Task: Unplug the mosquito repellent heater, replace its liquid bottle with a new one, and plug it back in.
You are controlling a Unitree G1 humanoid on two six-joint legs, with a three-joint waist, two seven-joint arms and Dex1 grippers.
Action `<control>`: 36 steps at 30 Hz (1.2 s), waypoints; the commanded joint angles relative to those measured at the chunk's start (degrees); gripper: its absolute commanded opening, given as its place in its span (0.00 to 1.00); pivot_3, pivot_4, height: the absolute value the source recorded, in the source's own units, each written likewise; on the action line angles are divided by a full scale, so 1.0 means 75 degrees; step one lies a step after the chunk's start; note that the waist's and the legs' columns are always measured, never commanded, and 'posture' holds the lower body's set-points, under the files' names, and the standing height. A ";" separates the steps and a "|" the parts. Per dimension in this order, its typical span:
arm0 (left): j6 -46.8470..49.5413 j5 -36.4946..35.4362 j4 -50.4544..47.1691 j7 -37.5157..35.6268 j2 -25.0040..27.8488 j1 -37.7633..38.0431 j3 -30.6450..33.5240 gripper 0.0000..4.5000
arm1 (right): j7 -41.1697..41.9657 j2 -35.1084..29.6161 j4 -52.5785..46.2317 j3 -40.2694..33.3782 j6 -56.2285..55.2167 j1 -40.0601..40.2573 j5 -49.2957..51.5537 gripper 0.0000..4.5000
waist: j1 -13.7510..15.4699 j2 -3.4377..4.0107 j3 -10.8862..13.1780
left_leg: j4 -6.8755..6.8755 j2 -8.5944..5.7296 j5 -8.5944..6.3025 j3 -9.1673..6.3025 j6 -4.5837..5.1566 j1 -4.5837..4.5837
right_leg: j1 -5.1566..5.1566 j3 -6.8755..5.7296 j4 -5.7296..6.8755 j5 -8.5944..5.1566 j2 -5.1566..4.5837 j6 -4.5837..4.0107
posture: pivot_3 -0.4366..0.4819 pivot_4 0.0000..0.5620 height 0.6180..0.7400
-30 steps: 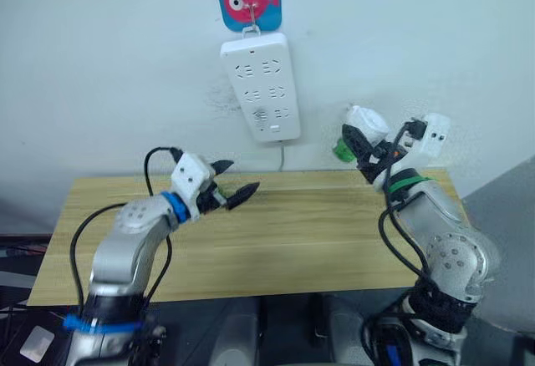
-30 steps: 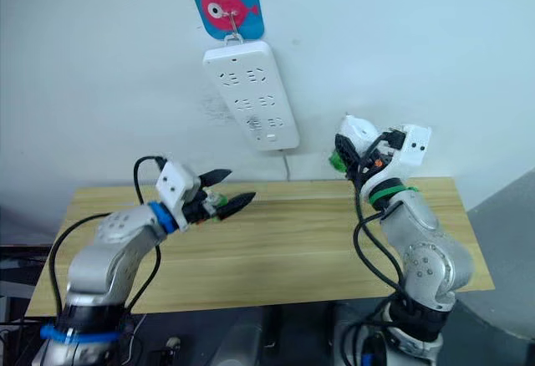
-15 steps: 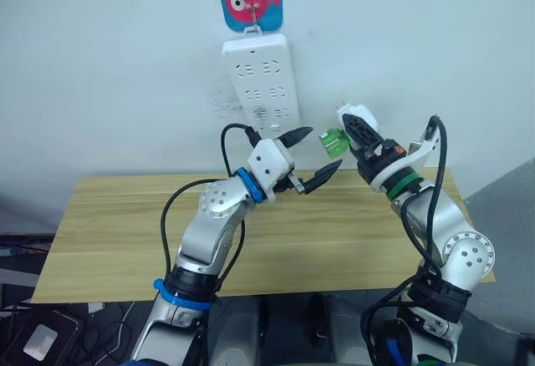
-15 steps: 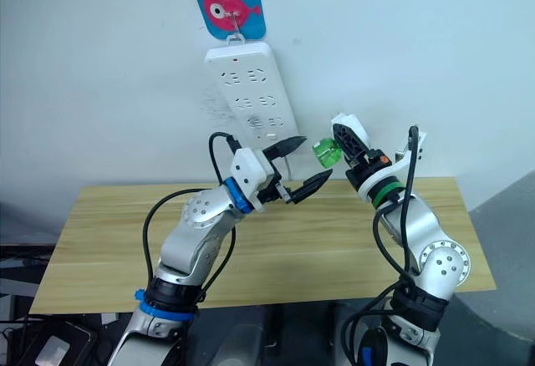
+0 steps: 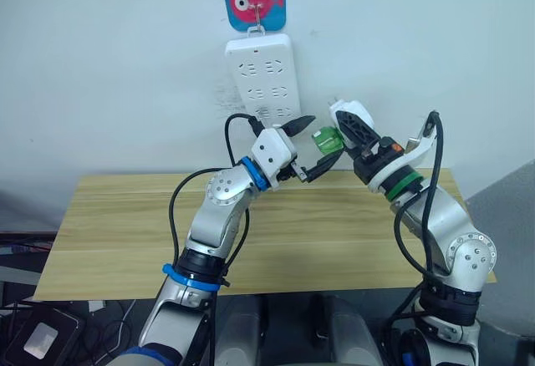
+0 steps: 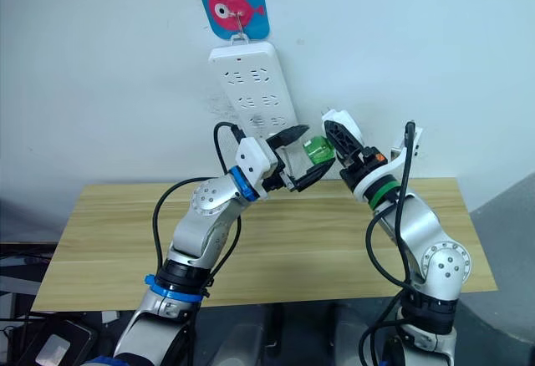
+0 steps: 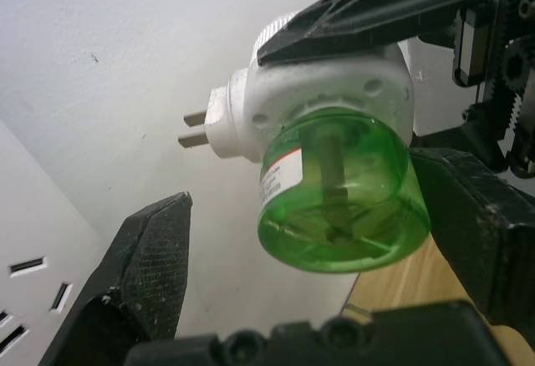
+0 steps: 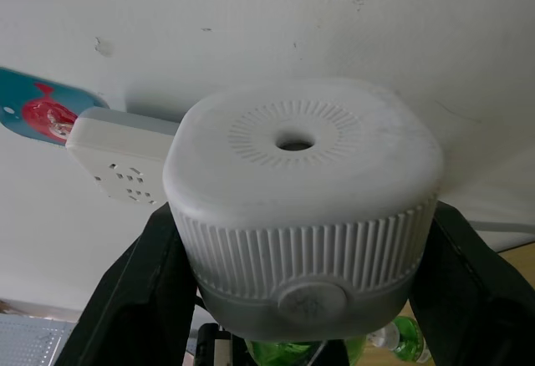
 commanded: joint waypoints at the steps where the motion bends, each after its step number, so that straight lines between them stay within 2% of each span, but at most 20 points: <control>1: -0.0064 -0.0158 -0.0143 -0.0066 -0.0073 -0.0022 0.0029 0.81 | 0.0085 -0.0213 -0.0443 0.0136 -0.0272 0.0009 0.0229 0.66 | 0.0000 0.0000 0.0000 | 0.0000 0.0000 0.0000 -0.0001 0.0000 0.0000 | 0.0000 -0.0001 0.0000 0.0000 0.0000 0.0000 | 0.49 0.36 1.00; 5: -0.0056 -0.0176 -0.0125 -0.0112 -0.0103 0.0005 0.0030 0.53 | 0.0091 -0.0400 -0.0456 0.0293 -0.0491 0.0053 0.0354 0.66 | -0.0002 0.0000 0.0000 | 0.0002 0.0000 0.0000 -0.0002 0.0000 0.0000 | 0.0001 -0.0002 0.0001 0.0000 0.0000 0.0000 | 0.49 0.36 1.00; 6: -0.0056 -0.0183 -0.0115 -0.0118 -0.0105 -0.0001 0.0034 0.50 | 0.0097 -0.0443 -0.0448 0.0330 -0.0538 0.0052 0.0373 0.66 | -0.0005 0.0000 0.0000 | 0.0002 0.0001 0.0000 -0.0002 0.0000 0.0000 | 0.0001 -0.0001 0.0001 0.0000 0.0000 0.0000 | 0.49 0.36 1.00; 13: -0.0072 -0.0185 -0.0099 -0.0118 -0.0075 0.0011 0.0067 0.50 | 0.0157 -0.0660 -0.0434 0.0522 -0.0788 0.0060 0.0533 0.66 | -0.0013 -0.0001 0.0000 | 0.0003 0.0001 0.0000 -0.0002 0.0000 0.0000 | 0.0001 -0.0001 0.0003 0.0001 0.0000 -0.0001 | 0.51 0.37 1.00; 17: -0.0059 -0.0156 -0.0111 -0.0151 0.0016 -0.0031 0.0068 0.50 | 0.0380 -0.0886 -0.0348 0.0681 -0.0697 0.0095 0.0599 0.96 | -0.0024 -0.0001 0.0000 | 0.0004 0.0001 0.0000 -0.0002 0.0000 0.0001 | 0.0001 -0.0001 0.0003 0.0001 0.0000 -0.0001 | 0.51 0.37 1.00; 18: -0.0036 -0.0172 -0.0097 -0.0205 0.0063 -0.0063 0.0077 0.50 | 0.0509 -0.1009 -0.0268 0.0734 -0.0589 0.0093 0.0643 0.99 | -0.0024 -0.0001 0.0000 | 0.0003 0.0001 0.0000 -0.0002 0.0000 0.0000 | 0.0001 -0.0001 0.0004 0.0001 0.0000 -0.0001 | 0.50 0.38 1.00; 20: -0.0031 -0.0215 -0.0045 -0.0394 0.0172 -0.0113 0.0071 0.50 | 0.0742 -0.1311 -0.0050 0.0812 -0.0346 0.0070 0.0739 0.99 | -0.0024 -0.0001 0.0000 | 0.0004 0.0001 0.0000 -0.0002 0.0000 0.0000 | 0.0002 -0.0001 0.0003 0.0001 0.0000 -0.0001 | 0.50 0.38 1.00; 24: 0.0012 -0.0426 0.0096 -0.1055 0.0522 -0.0219 0.0097 0.50 | 0.1476 -0.2511 0.0841 0.0795 0.0621 -0.0271 0.1454 0.99 | -0.0023 -0.0001 0.0000 | 0.0010 -0.0001 0.0000 -0.0001 0.0002 0.0000 | 0.0005 -0.0003 0.0003 0.0001 0.0001 -0.0001 | 0.50 0.38 1.00; 28: -0.0128 -0.0460 0.0014 -0.2296 0.1182 -0.0179 -0.0184 0.50 | 0.2354 -0.3975 0.2159 0.0864 0.1954 -0.0961 0.2532 0.99 | -0.0033 -0.0001 0.0000 | 0.0013 0.0000 -0.0001 0.0001 0.0005 0.0001 | 0.0007 -0.0002 0.0002 0.0002 0.0000 -0.0002 | 0.52 0.39 1.00; 32: -0.0432 -0.0410 0.0106 -0.2928 0.1527 -0.0241 -0.0240 0.50 | 0.3227 -0.4500 0.3156 0.0996 0.3240 -0.1480 0.2623 0.99 | 0.0018 -0.0001 0.0000 | 0.0010 0.0006 -0.0002 -0.0002 0.0006 0.0000 | 0.0010 -0.0006 -0.0001 0.0002 -0.0002 -0.0004 | 0.53 0.39 1.00; 36: -0.0847 -0.0216 0.0341 -0.3097 0.1562 -0.0308 -0.0274 0.50 | 0.3816 -0.4940 0.3788 0.1249 0.4126 -0.1699 0.2623 0.99 | 0.0077 -0.0001 0.0000 | 0.0014 0.0003 -0.0006 0.0004 0.0013 -0.0003 | 0.0011 -0.0004 -0.0004 0.0003 -0.0009 -0.0005 | 0.55 0.39 1.00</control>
